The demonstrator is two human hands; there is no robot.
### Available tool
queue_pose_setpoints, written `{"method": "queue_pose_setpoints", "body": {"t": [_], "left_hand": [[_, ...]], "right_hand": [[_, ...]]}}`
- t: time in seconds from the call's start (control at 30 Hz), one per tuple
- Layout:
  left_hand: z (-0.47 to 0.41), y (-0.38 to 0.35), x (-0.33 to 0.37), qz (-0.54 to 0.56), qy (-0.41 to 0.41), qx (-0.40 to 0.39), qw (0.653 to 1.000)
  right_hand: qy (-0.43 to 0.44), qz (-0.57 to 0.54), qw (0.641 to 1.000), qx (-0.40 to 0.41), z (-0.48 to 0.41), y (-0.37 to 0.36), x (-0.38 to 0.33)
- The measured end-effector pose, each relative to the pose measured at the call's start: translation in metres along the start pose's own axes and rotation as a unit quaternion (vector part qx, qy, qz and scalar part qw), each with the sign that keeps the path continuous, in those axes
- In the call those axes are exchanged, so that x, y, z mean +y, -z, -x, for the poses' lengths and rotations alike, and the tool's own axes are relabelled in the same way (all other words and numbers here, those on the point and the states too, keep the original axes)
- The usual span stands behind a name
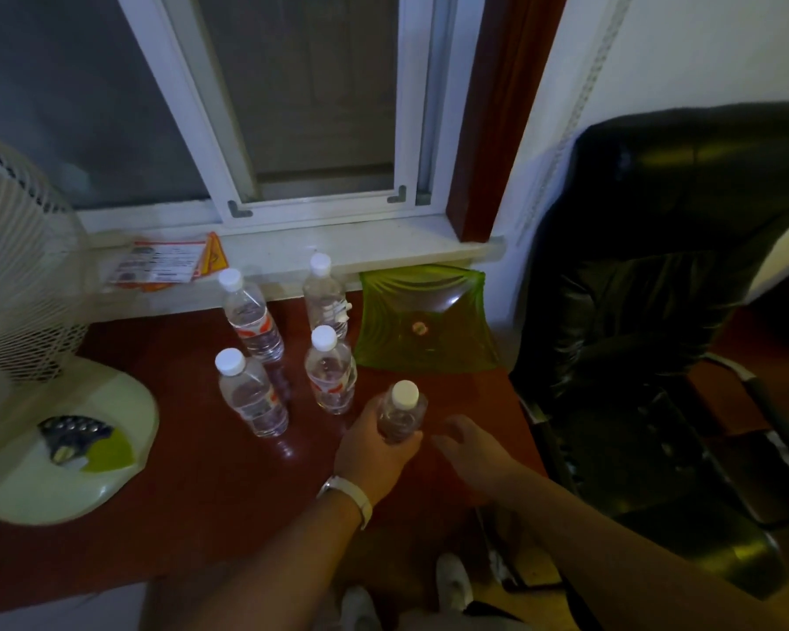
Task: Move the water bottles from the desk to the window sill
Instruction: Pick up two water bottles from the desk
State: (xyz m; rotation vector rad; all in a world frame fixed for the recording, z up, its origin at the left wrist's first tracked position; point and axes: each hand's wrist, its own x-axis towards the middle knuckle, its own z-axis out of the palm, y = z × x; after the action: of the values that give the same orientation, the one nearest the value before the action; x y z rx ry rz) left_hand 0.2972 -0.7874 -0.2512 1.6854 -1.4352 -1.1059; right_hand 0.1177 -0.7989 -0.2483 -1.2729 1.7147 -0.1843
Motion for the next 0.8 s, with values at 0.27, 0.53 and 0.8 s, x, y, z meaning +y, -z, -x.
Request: {"method": "queue_pose_setpoints", "body": {"t": [0.27, 0.53, 0.8], "left_hand": [[0.015, 0.011, -0.014, 0.017, 0.052, 0.076, 0.996], [0.033, 0.048, -0.025, 0.014, 0.091, 0.179, 0.980], [0.050, 0.077, -0.025, 0.045, 0.103, 0.252, 0.961]], "right_hand": [[0.115, 0.012, 0.993, -0.004, -0.023, 0.009, -0.025], [0.203, 0.016, 0.978, -0.037, -0.041, -0.010, -0.067], [0.293, -0.038, 0.954, 0.050, -0.049, -0.036, -0.114]]}}
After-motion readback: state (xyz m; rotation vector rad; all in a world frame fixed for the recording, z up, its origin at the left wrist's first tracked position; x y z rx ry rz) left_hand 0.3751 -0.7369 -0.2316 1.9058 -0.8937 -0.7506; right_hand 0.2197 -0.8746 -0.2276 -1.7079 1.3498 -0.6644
